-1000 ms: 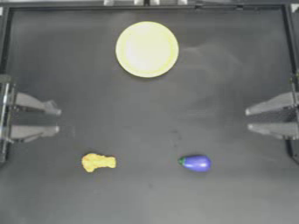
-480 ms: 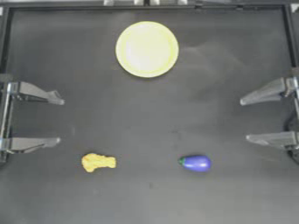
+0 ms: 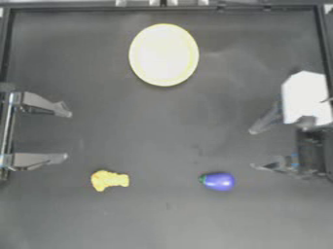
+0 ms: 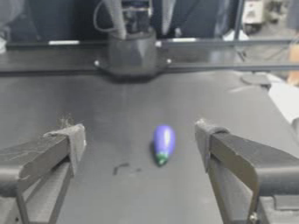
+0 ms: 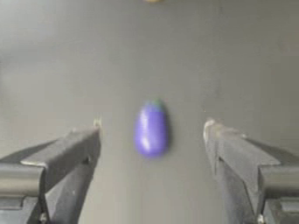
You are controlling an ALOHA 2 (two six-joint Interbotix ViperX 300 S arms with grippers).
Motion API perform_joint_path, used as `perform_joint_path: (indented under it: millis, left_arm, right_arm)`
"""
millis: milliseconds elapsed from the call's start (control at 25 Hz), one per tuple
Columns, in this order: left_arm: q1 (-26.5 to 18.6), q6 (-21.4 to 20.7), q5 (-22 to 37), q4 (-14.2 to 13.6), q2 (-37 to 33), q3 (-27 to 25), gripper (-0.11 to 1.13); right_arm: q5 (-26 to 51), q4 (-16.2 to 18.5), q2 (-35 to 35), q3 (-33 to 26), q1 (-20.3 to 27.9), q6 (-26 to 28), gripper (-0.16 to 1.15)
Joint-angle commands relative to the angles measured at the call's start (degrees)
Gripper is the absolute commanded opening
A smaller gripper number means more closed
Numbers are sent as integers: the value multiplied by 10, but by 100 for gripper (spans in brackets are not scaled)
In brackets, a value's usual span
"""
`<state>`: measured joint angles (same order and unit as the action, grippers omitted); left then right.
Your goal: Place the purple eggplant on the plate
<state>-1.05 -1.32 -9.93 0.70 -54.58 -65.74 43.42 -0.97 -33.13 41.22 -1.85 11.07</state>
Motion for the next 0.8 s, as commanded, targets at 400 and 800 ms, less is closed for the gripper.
perform_joint_path:
  millis: [400, 800]
  left_arm:
    - [-11, 3, 16, 4, 10, 6, 103]
    - [-11, 3, 18, 5, 9, 4, 103]
  right_arm:
    - [25, 68, 140, -61, -66, 89, 98]
    - [5, 65, 250, -80, -89, 98, 98]
